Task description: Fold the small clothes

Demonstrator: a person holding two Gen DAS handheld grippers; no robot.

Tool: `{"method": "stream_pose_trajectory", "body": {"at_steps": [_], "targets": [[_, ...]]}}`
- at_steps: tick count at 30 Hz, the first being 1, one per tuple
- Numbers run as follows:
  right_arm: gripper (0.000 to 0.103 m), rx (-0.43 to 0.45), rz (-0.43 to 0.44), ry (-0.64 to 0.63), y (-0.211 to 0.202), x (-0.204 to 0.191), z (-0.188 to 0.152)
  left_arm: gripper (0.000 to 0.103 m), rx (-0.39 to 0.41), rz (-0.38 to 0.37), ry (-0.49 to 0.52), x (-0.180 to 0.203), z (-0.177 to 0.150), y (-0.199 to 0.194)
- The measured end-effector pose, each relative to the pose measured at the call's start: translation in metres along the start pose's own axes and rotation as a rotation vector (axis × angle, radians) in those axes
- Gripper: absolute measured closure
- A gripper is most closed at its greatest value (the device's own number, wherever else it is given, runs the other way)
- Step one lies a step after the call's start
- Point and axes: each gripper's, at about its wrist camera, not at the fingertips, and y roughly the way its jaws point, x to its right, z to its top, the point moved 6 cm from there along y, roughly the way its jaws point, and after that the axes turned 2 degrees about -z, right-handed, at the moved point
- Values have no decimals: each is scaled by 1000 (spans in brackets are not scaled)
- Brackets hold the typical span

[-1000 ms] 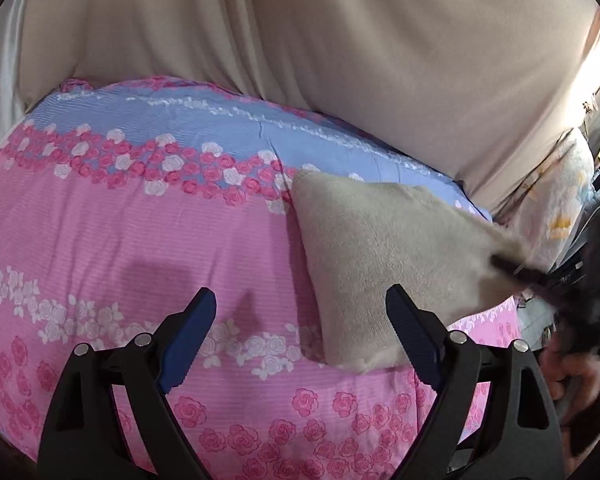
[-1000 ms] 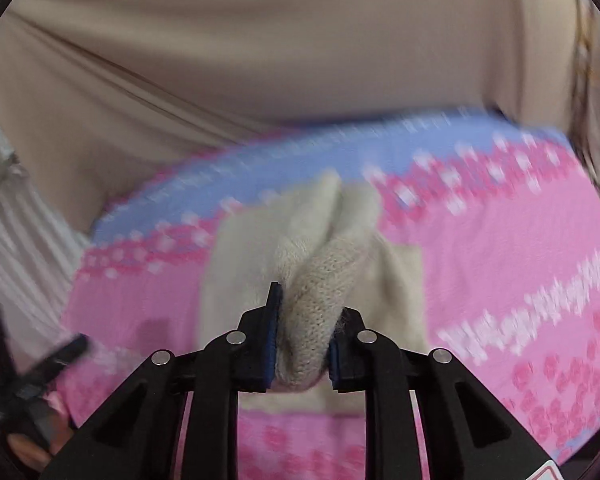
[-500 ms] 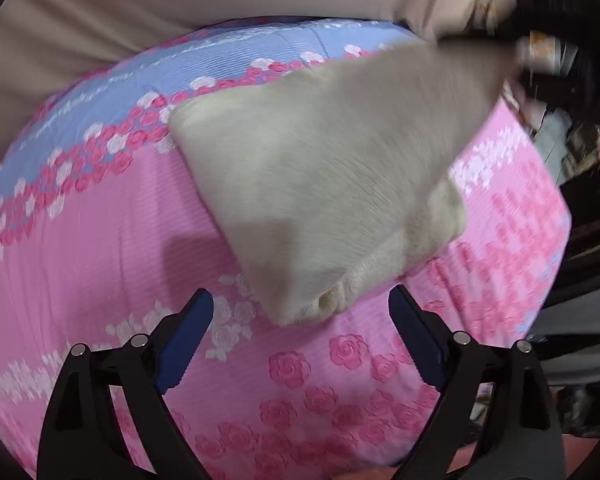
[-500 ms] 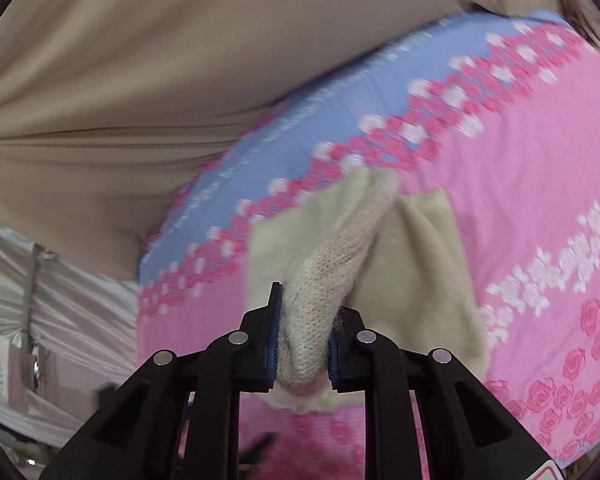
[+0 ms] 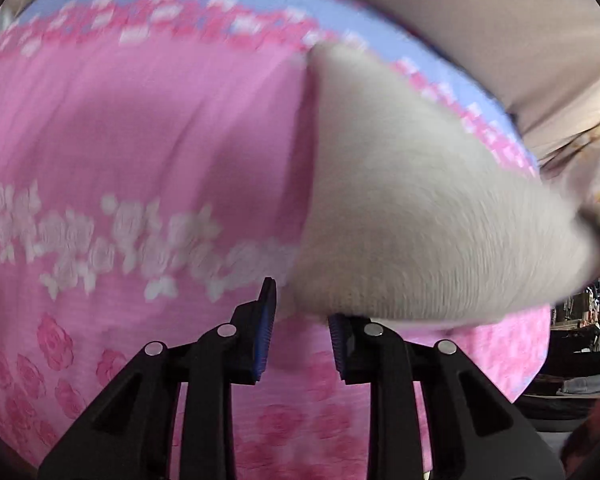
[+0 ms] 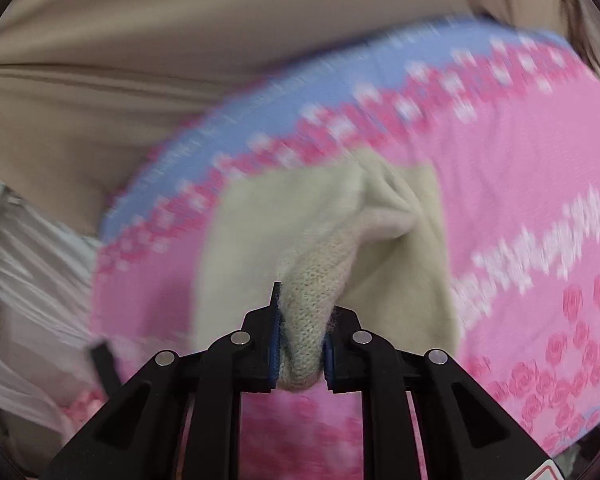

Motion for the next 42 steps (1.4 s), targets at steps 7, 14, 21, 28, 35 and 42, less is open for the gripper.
{"method": "stream_pose_trajectory", "body": {"at_steps": [7, 14, 21, 28, 35, 42], "targets": [[55, -3, 35, 71, 10, 25, -18, 76, -56, -18, 24, -2, -1, 3], [40, 0, -64, -56, 18, -5, 14, 74, -9, -9, 158, 17, 14, -36], [94, 132, -59, -99, -13, -15, 23, 43, 179, 25, 320, 44, 36, -91], [87, 81, -126, -8, 4, 45, 31, 38, 130, 50, 345, 48, 36, -84], [46, 58, -3, -183, 10, -36, 71, 23, 170, 147, 449, 71, 47, -81], [91, 63, 37, -165, 31, -47, 92, 23, 172, 152, 428, 67, 59, -84]]}}
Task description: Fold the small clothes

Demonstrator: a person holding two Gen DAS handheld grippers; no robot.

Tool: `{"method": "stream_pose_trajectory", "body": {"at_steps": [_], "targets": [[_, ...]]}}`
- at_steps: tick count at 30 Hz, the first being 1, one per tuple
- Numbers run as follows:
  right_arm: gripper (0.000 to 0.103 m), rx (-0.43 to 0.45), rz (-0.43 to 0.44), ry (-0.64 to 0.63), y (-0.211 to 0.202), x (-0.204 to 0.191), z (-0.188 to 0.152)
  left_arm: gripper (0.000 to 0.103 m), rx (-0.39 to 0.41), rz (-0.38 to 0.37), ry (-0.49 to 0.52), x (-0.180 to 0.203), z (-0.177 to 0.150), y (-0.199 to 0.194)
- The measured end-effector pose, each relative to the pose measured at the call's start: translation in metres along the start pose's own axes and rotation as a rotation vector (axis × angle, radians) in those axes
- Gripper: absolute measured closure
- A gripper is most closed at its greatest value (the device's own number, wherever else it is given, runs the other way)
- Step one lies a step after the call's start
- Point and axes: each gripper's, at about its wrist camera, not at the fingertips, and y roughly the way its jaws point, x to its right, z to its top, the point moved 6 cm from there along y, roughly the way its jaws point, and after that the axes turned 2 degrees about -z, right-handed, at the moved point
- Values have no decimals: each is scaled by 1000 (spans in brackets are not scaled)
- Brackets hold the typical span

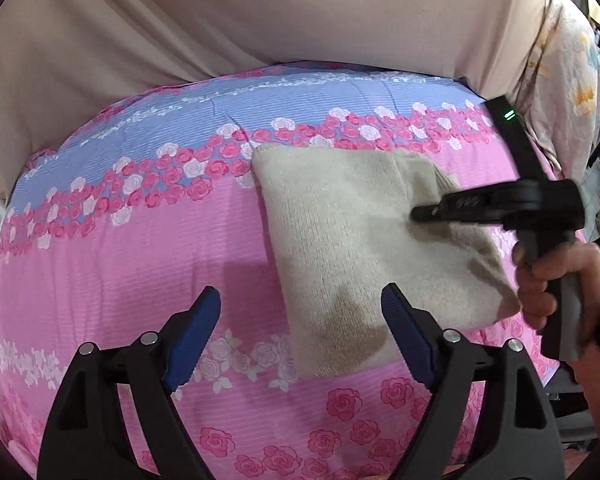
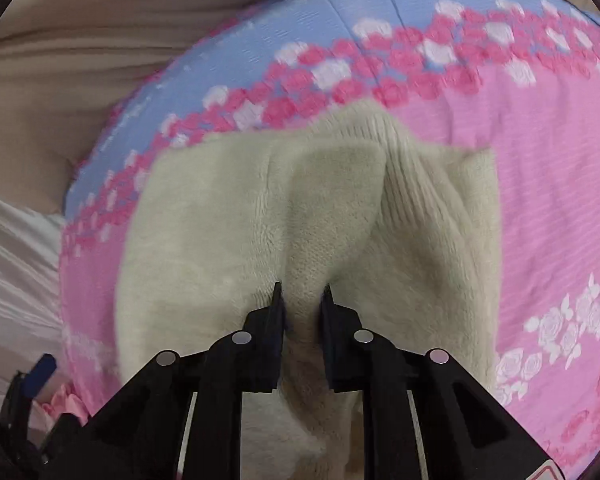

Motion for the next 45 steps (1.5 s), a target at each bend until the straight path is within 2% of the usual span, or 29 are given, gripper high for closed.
{"method": "stream_pose_trajectory", "body": {"at_steps": [2, 3, 4, 5, 6, 7, 12, 13, 15, 16, 18, 19, 21, 23, 24, 27, 29, 30, 33, 34, 35, 36, 38, 39, 41, 43, 45], "targets": [[92, 89, 0, -29, -37, -5, 12, 22, 1, -9, -18, -4, 1, -1], [92, 112, -39, -47, -43, 0, 17, 21, 0, -14, -24, -5, 0, -1], [92, 95, -94, -66, -32, 8, 19, 19, -6, -16, -25, -4, 0, 2], [90, 34, -149, -89, -12, 19, 16, 19, -16, -17, -23, -3, 0, 5], [90, -72, -203, -99, 20, 35, 5, 19, -30, -22, -21, -2, 1, 9], [90, -90, -208, -94, 31, 43, -1, 19, -45, -30, -18, 1, 1, 15], [87, 123, -104, 23, -47, 24, 4, 19, -42, -21, 21, 11, 9, 19], [87, 133, -93, 14, -55, 19, -1, 18, -45, -20, 20, 11, 9, 21], [87, 82, -113, -48, -49, 13, -19, 18, -64, -19, 16, 11, 9, 26], [87, 20, -145, -83, -33, 16, -33, 18, -78, -15, 13, 10, 9, 29], [87, -77, -204, -70, 2, 35, -57, 18, -92, -16, 1, 9, 9, 34], [87, -74, -186, -30, 5, 42, -63, 18, -94, -16, -4, 9, 10, 35], [86, -19, -164, 20, -21, 35, -60, 18, -102, -4, -5, 8, 10, 36], [86, 52, -111, -2, -50, 17, -55, 18, -107, 18, 0, 7, 9, 35], [86, 60, -95, -24, -59, 8, -57, 18, -112, 26, -4, 6, 8, 35], [86, -12, -126, -92, -45, 2, -76, 18, -129, 32, -20, 5, 5, 37], [87, -93, -167, -78, -16, 14, -93, 18, -127, 37, -27, 6, 3, 35], [91, -110, -161, -50, -6, 21, -99, 18, -122, 41, -26, 7, 3, 34], [91, -72, -126, 19, -23, 20, -96, 18, -122, 56, -27, 7, -1, 30], [88, -32, -115, 39, -38, 20, -90, 18, -120, 54, -37, 6, -2, 28], [79, 17, -125, 44, -53, 23, -84, 17, -114, 36, -57, 4, -2, 27], [59, 56, -147, 42, -64, 27, -79, 15, -108, -2, -99, -1, -2, 26], [34, 131, -217, 26, -77, 44, -67, 11, -96, -87, -204, -12, 0, 30], [33, 123, -245, 16, -74, 55, -62, 11, -105, -137, -274, -20, 1, 37], [30, 62, -235, 31, -55, 75, -57, 11, -151, -212, -393, -32, 1, 59], [30, -6, -181, 76, -31, 91, -55, 11, -201, -262, -483, -38, 0, 87], [30, -74, -96, 118, -12, 95, -60, 11, -232, -307, -497, -33, -1, 107]]}}
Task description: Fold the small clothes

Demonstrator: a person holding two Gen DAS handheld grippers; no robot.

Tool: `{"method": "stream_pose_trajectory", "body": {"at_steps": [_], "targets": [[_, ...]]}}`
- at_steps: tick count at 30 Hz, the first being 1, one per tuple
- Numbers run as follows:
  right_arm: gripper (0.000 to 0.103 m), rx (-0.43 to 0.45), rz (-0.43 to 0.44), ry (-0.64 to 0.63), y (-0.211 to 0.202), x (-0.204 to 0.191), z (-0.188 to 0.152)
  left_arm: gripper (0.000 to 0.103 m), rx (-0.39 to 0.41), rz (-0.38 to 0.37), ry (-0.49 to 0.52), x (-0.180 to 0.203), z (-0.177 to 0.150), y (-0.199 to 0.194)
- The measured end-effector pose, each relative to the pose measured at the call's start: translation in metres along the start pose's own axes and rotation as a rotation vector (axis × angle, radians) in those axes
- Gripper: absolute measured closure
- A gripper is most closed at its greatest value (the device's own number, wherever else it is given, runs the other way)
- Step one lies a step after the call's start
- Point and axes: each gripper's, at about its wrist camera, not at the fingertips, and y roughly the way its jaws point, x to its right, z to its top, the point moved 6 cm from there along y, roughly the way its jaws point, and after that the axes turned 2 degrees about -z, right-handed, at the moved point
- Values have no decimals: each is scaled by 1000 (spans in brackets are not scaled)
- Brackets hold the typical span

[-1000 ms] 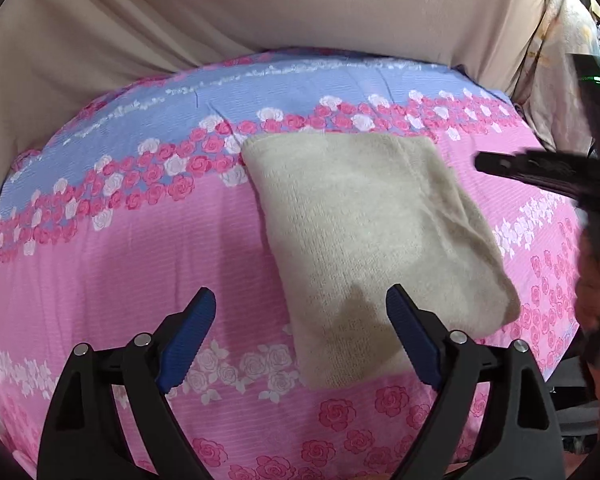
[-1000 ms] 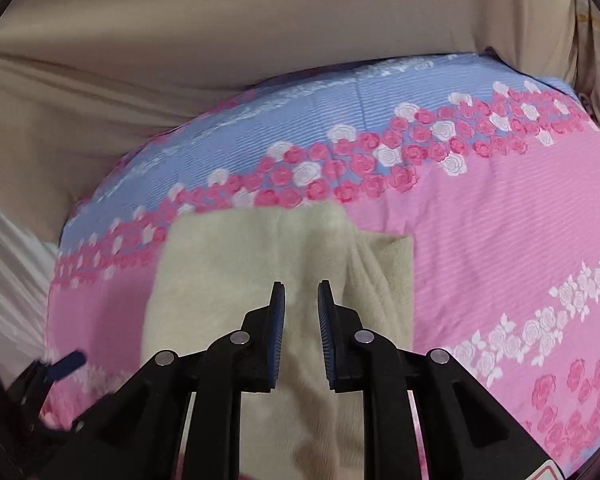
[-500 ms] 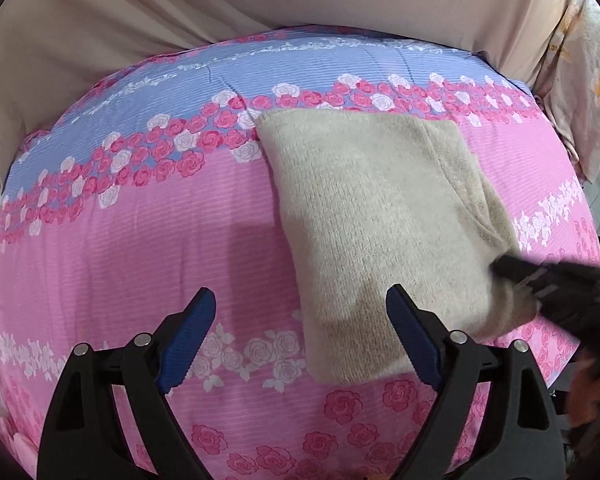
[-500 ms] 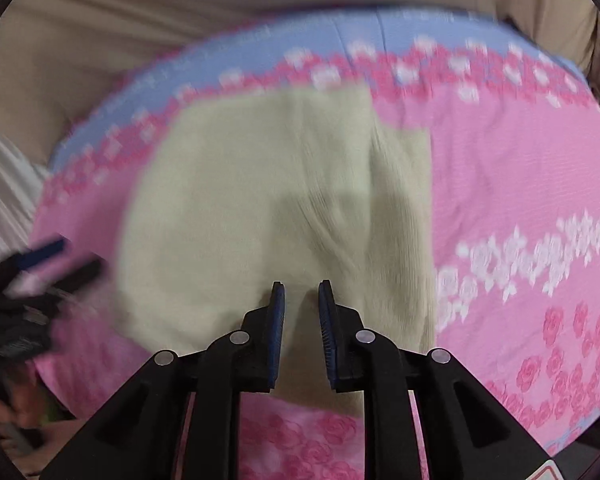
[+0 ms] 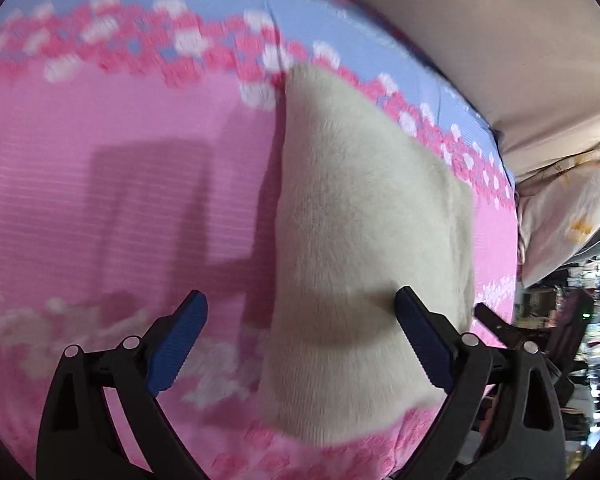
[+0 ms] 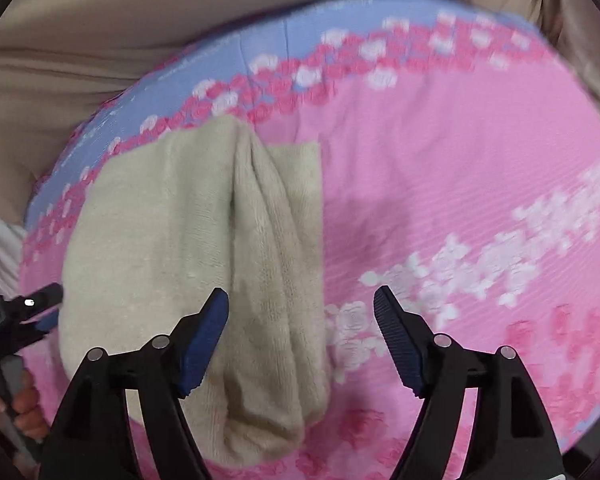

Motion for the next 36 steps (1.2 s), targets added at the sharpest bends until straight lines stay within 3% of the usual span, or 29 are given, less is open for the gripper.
{"method": "stream_pose_trajectory", "body": {"at_steps": [3, 4, 5, 6, 8, 10, 13, 17, 19, 21, 24, 26, 29, 31, 32, 33, 35, 36], "targets": [[31, -80, 112, 67, 28, -4, -6, 11, -47, -114, -23, 5, -3, 20], [32, -90, 135, 100, 32, -4, -7, 17, -74, -153, -71, 4, -5, 27], [50, -85, 163, 123, 31, -5, -7, 31, -90, -191, -109, 4, -6, 31], [67, -76, 179, 123, 25, -9, -5, 34, -99, -203, -140, 4, -7, 32], [77, -33, 155, 72, 5, -17, -2, 53, -77, -172, -106, 14, -6, 23], [80, 21, 167, 39, -20, -24, 1, 60, -64, -164, -58, 29, -6, 9], [80, 76, 178, 42, -57, -20, -2, 61, -72, -206, -52, 49, -13, -17], [79, 39, 162, 51, -64, 0, -34, 58, -117, -216, -75, 54, -43, -27], [77, -24, 109, 60, -39, 16, -55, 54, -149, -169, -55, 50, -56, -10], [72, -79, 58, 81, -15, 32, -71, 49, -210, -66, -51, 42, -75, 19], [55, -46, 110, 128, -7, 39, -74, 29, -155, 5, -13, 40, -77, 27], [47, -56, 102, 136, -2, 41, -74, 10, -130, 52, -9, 42, -72, 29], [45, -79, 133, 163, 11, 42, -73, 6, -148, 4, -74, 37, -67, 42], [57, -88, 167, 197, 11, 41, -73, 7, -209, -90, -174, 32, -72, 60], [67, -87, 174, 206, 9, 40, -73, 14, -228, -122, -208, 31, -71, 64], [72, -78, 164, 204, 7, 35, -68, 28, -228, -148, -226, 30, -67, 64], [76, -22, 152, 164, -17, 23, -62, 50, -232, -144, -161, 45, -62, 54], [78, 8, 153, 147, -28, 16, -60, 52, -218, -148, -120, 57, -57, 44]]}}
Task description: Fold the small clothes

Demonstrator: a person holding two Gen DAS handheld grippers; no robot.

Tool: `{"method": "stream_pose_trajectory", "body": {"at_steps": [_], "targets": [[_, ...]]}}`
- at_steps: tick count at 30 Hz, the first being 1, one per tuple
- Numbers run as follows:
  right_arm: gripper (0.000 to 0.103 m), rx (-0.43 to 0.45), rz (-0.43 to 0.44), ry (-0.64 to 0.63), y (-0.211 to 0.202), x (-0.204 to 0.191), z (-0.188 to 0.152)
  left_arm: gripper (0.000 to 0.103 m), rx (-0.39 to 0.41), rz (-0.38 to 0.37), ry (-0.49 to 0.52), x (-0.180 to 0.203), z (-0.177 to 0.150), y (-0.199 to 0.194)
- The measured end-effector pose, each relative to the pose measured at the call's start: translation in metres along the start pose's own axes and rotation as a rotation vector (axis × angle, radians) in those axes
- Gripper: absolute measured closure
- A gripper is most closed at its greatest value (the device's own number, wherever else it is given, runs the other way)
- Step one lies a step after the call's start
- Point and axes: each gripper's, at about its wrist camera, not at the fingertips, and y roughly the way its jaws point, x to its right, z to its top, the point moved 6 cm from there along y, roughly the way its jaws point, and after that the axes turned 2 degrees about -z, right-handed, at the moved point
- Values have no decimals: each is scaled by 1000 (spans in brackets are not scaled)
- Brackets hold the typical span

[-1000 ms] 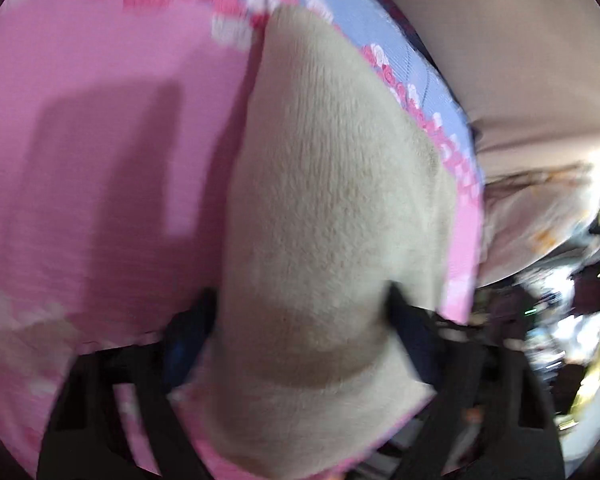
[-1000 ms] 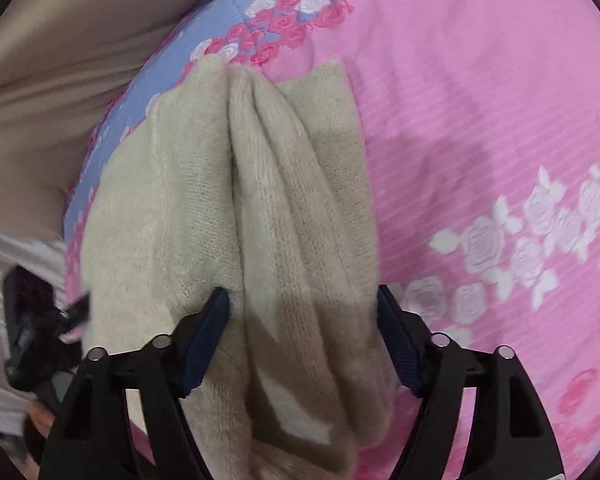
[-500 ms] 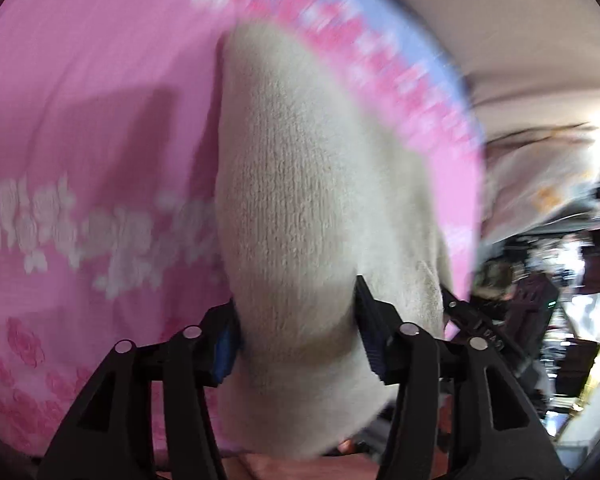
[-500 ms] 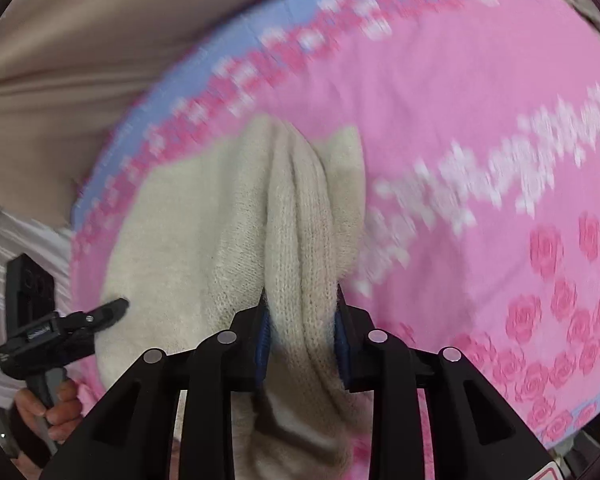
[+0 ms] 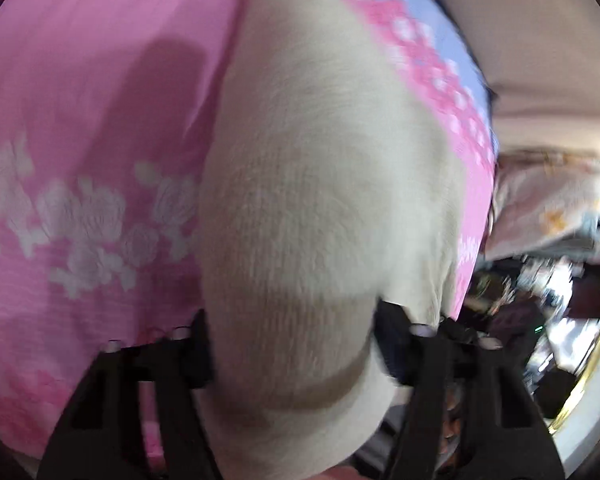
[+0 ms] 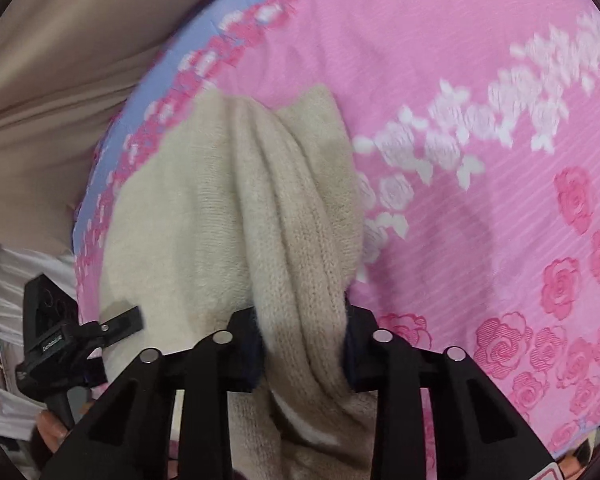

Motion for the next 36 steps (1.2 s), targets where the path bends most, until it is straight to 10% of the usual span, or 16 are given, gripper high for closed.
{"method": "stream_pose_trajectory", "body": {"at_steps": [12, 20, 27, 36], "targets": [[79, 513, 142, -271, -227, -151, 64, 54, 330, -158, 464, 178, 12, -199], [78, 660, 285, -503, -304, -260, 47, 53, 579, -129, 676, 213, -20, -347], [78, 590, 373, -644, -274, -333, 18, 52, 675, -79, 643, 146, -28, -419], [78, 271, 343, -620, -74, -350, -29, 51, 607, 62, 422, -17, 6, -378]]}}
